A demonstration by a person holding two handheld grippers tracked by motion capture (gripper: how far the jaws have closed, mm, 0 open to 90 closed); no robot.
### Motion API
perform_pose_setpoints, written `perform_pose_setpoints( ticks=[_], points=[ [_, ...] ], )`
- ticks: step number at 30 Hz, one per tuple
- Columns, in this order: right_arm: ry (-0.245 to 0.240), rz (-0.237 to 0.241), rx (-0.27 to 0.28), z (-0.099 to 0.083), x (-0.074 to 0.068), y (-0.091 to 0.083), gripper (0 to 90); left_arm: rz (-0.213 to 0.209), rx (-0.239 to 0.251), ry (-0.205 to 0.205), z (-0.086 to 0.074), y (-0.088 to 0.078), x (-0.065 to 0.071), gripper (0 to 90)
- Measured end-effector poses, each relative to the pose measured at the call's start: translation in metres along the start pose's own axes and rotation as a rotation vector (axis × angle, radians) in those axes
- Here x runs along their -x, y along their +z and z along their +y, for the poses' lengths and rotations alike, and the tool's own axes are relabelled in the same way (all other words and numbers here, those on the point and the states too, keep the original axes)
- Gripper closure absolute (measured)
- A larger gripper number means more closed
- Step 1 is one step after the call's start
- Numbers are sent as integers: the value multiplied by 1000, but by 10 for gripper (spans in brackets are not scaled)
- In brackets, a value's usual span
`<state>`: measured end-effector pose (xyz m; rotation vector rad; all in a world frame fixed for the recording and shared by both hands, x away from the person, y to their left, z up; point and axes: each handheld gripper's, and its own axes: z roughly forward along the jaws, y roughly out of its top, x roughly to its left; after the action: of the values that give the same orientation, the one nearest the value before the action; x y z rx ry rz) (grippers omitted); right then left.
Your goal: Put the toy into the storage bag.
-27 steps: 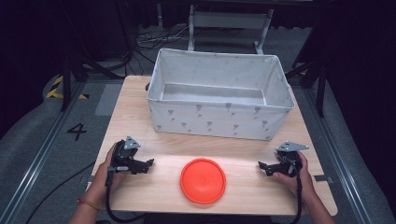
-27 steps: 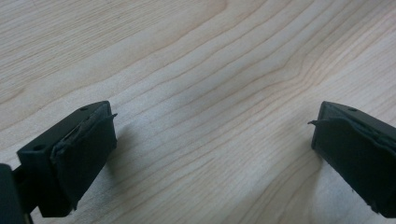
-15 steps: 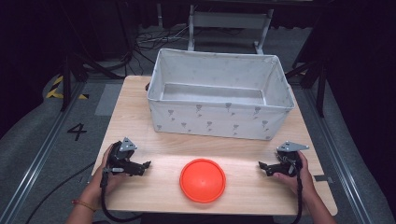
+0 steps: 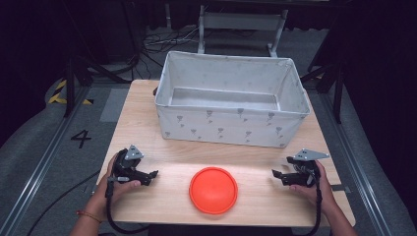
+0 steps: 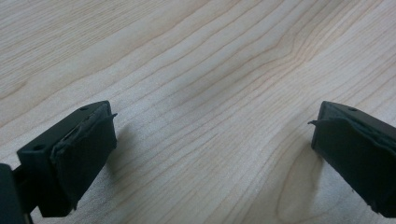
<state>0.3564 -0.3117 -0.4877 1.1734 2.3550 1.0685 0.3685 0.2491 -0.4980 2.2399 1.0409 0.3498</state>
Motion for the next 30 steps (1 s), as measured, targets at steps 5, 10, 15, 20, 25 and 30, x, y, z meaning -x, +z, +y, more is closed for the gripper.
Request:
perform_pose_setpoints(
  ticks=[5,10,15,20,25,30],
  points=[
    [-20,29,11,7,-10,-1,195,1,1,-1,0,0,0,3],
    [-58,51,11,13,-25,-1,197,1,0,0,0,0,0,3],
    [-89,86,25,21,-39,-2,196,0,0,0,0,0,0,3],
    [-125,126,41,33,-57,1,194,1,1,-1,0,0,0,3],
    [-174,196,42,49,-85,10,191,3,1,1,0,0,0,3],
    [-227,253,20,60,-111,29,191,3,1,1,0,0,0,3]
  ],
)
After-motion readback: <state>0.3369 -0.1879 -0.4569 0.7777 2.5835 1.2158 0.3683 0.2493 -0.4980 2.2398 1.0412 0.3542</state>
